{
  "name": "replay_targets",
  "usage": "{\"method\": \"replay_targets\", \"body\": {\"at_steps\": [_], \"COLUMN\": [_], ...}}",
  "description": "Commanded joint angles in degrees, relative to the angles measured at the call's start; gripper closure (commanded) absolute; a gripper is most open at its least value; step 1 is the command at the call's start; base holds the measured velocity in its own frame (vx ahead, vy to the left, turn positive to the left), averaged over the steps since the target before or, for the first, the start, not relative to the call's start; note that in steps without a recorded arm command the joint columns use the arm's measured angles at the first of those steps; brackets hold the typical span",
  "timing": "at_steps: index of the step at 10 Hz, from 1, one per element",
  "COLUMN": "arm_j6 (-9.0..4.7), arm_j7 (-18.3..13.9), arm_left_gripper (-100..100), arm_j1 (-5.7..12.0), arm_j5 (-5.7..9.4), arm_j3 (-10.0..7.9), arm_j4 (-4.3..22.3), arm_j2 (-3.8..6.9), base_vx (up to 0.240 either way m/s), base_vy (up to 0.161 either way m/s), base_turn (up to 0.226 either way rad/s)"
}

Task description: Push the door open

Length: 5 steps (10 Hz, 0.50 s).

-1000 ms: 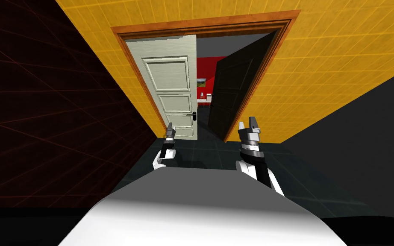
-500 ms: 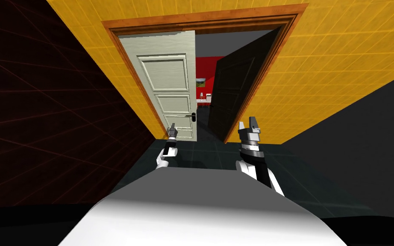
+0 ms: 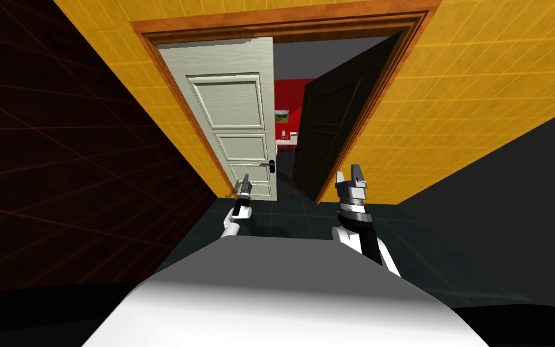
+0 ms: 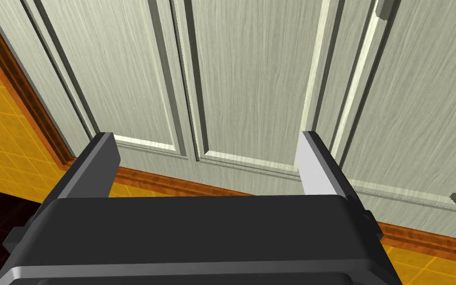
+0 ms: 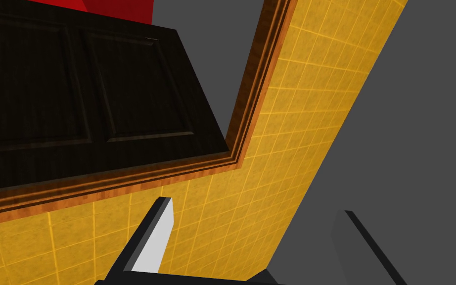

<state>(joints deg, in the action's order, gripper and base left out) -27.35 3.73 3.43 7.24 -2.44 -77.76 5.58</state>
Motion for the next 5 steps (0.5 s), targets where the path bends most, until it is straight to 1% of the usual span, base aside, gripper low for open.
{"method": "replay_targets", "body": {"at_steps": [1, 3, 5], "arm_j6": [-0.09, 0.15, 0.37], "arm_j7": [0.1, 0.2, 0.4], "arm_left_gripper": [-100, -100, -100], "arm_j1": [1.06, 3.21, 5.30], "arm_j5": [0.13, 0.51, 0.87], "arm_j3": [-0.09, -0.15, -0.22], "arm_j4": [1.7, 5.3, 8.8], "arm_j2": [0.03, 0.05, 0.04], "base_vx": [0.060, 0.069, 0.097], "base_vy": [-0.008, -0.009, -0.004], "base_turn": [-0.005, -0.011, -0.012]}}
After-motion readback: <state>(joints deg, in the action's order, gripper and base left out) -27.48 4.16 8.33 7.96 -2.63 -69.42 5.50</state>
